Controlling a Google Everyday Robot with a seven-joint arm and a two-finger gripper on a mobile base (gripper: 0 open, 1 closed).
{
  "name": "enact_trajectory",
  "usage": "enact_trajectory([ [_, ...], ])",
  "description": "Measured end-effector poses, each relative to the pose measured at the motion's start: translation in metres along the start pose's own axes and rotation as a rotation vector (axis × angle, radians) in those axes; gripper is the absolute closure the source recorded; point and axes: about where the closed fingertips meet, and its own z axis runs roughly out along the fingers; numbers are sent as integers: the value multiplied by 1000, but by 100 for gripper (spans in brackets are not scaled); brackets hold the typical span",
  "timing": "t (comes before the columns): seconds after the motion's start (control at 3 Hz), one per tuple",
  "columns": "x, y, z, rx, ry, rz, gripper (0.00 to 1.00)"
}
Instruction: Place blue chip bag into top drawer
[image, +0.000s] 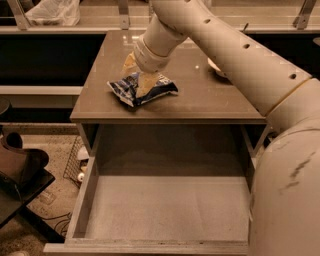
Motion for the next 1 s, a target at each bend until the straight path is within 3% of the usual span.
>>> enact_trajectory([
  [0.33,-1,1,4,-5,-3,-1,78],
  [0.67,-1,1,8,-9,-7,-2,100],
  [1.0,-1,1,8,-9,-7,-2,100],
])
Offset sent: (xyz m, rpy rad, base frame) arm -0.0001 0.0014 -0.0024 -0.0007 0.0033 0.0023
